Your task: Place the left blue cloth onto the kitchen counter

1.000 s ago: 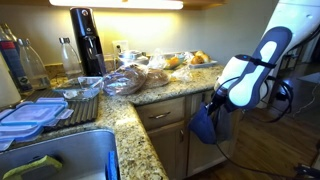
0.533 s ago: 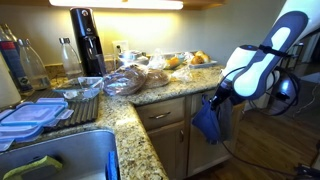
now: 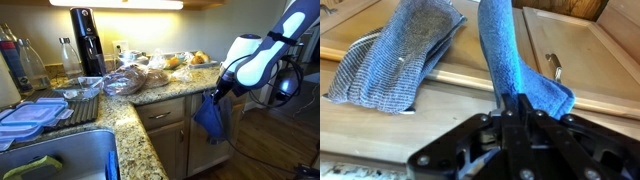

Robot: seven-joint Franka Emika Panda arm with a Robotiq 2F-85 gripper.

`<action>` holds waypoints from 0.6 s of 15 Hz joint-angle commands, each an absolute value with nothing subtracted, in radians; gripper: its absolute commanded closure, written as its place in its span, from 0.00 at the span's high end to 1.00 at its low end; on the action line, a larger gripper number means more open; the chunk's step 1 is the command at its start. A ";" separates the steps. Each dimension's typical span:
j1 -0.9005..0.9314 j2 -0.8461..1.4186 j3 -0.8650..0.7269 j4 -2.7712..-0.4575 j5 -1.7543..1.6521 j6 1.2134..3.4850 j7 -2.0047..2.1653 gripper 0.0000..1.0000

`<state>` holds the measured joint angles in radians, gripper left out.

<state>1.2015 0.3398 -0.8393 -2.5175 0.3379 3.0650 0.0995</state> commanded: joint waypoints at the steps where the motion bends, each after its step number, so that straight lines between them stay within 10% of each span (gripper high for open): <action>1: 1.358 0.251 -1.022 -2.548 0.259 2.970 0.103 0.08; 9: 1.688 0.222 -1.430 -2.521 0.157 2.843 0.108 0.08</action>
<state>1.5728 0.2807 -1.2877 -2.5161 0.1972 2.8927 0.1020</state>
